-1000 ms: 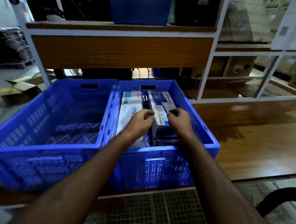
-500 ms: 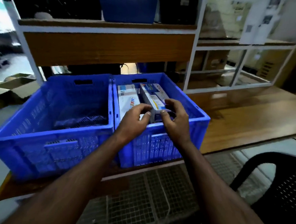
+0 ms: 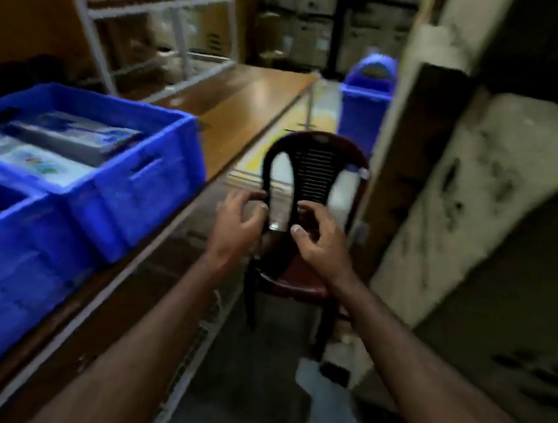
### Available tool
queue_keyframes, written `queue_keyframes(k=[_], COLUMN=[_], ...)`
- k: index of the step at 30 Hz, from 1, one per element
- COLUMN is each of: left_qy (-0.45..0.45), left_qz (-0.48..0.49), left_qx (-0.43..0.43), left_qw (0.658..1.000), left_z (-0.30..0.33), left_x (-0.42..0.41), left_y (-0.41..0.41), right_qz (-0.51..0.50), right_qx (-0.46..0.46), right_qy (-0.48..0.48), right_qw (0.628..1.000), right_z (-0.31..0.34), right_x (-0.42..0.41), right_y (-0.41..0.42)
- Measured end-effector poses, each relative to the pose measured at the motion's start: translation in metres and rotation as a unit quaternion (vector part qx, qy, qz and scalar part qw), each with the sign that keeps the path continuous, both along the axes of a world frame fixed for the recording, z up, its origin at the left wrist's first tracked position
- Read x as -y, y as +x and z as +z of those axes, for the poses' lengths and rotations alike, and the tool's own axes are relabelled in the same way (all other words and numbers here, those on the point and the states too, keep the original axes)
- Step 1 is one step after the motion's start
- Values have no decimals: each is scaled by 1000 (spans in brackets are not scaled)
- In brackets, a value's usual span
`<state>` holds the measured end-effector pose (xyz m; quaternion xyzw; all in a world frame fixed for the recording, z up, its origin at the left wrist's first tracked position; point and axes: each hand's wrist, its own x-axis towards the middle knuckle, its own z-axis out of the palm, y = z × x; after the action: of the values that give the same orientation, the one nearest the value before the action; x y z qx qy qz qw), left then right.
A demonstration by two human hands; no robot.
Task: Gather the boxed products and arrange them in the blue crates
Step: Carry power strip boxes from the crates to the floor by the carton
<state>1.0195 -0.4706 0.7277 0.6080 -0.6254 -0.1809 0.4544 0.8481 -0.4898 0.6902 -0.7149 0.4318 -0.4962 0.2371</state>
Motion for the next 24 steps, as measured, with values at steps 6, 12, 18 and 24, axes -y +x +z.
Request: queue_keyframes(k=[6,12,18,24], left_qy=[87,125,156,183], left_qz=[-233,-398,-518,-611], left_qx=[9,73,94,132], left_qw=[968,906,835,759], left_z=[-22,-49,-71,-106], left_x=[-48,-129,-262,-399], left_y=[-172,-332,-502,-647], right_qz=[-187,-332,-465,-552], right_qx=[-17,33,60,77], right_qy=[72,135,192,203], right_qw=[980,933,862,805], right_z=[-32,-61,-95,-128], right_x=[-99,-230,-415,-581], right_y=[-175,-322,-457,-564])
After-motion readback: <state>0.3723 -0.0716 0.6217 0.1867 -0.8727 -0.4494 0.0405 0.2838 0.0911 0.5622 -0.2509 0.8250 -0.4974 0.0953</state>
